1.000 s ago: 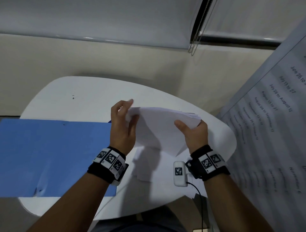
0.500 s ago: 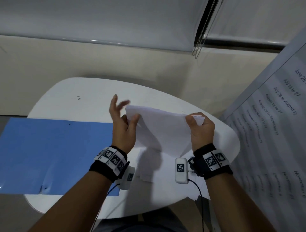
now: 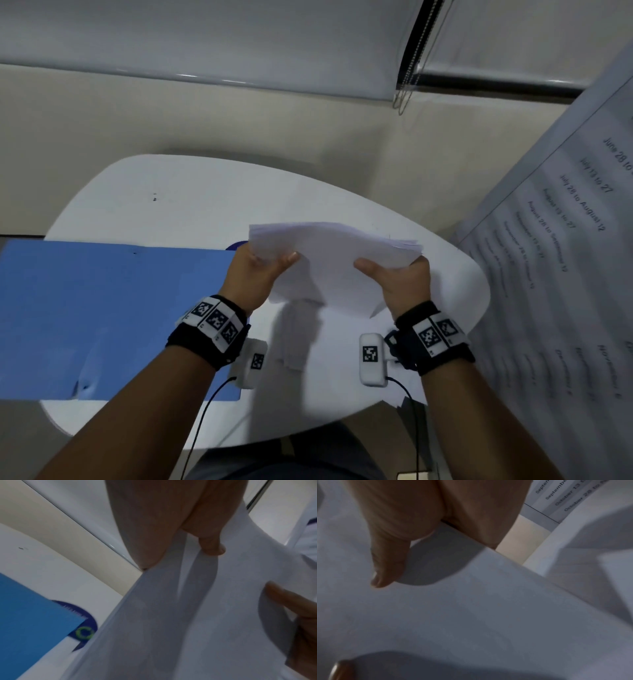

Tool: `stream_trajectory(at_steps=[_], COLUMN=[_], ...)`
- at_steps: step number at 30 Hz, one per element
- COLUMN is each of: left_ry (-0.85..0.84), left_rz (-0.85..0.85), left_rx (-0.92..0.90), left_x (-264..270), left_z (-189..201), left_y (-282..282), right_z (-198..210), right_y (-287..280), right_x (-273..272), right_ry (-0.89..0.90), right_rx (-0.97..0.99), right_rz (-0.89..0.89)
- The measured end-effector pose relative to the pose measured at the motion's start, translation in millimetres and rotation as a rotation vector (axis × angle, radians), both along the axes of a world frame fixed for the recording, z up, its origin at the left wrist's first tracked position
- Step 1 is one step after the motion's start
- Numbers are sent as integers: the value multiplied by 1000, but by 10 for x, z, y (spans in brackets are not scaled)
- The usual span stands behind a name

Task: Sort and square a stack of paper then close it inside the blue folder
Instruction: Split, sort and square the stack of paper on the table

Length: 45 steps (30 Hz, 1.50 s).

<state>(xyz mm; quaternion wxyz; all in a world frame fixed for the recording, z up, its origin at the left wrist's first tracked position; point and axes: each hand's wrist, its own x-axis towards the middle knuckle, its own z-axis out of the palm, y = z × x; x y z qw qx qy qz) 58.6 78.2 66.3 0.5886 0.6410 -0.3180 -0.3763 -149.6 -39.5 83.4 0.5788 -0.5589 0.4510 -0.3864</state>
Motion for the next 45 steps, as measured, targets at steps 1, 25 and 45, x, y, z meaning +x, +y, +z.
stream_trajectory(at_steps=[1,25,45], left_ry=[-2,85,-6], left_rz=[4,-5,65], left_rx=[15,-4,135], left_x=[3,144,-145], left_z=[-45,15,-268], left_y=[9,-9,-106], right_z=[-31,-83,-319], right_y=[22,17,74], right_x=[-2,-20,-29], right_ry=[1,22,90], right_rx=[14,57,197], right_rz=[7,84,-41])
